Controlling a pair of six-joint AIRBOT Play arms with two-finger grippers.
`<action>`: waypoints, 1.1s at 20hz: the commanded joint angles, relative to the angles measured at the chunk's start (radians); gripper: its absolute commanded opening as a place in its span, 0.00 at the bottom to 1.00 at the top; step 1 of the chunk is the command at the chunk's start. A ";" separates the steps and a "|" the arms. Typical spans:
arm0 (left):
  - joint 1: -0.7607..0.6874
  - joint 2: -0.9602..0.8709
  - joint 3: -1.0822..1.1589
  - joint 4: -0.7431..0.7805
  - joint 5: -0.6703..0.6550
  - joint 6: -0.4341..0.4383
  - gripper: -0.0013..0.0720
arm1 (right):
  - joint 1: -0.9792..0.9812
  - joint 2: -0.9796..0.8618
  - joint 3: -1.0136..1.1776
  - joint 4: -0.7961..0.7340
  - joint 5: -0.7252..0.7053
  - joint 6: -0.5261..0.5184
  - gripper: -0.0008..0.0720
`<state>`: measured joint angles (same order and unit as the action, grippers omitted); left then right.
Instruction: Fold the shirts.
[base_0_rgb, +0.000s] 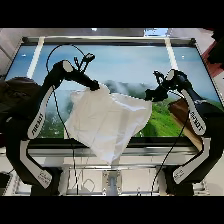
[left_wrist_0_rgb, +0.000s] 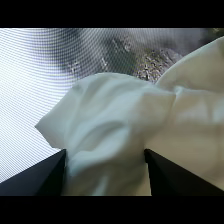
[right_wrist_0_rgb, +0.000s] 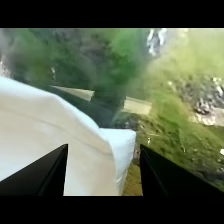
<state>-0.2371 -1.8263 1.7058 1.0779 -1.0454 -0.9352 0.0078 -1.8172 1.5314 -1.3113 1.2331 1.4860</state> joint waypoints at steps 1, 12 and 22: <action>-0.001 -0.004 0.001 -0.005 0.008 -0.003 0.78 | 0.000 -0.005 0.000 0.010 -0.024 0.018 0.69; -0.001 -0.032 0.001 -0.005 -0.049 -0.021 0.28 | 0.000 -0.023 0.000 0.017 0.077 0.002 0.07; 0.000 0.103 0.398 0.147 -0.021 -0.153 0.04 | -0.002 0.209 0.161 -0.158 0.111 -0.047 0.06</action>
<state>-0.2371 -1.7927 1.9774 1.1320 -1.0737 -1.0229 0.0063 -1.7107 1.6283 -1.3811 1.3262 1.4540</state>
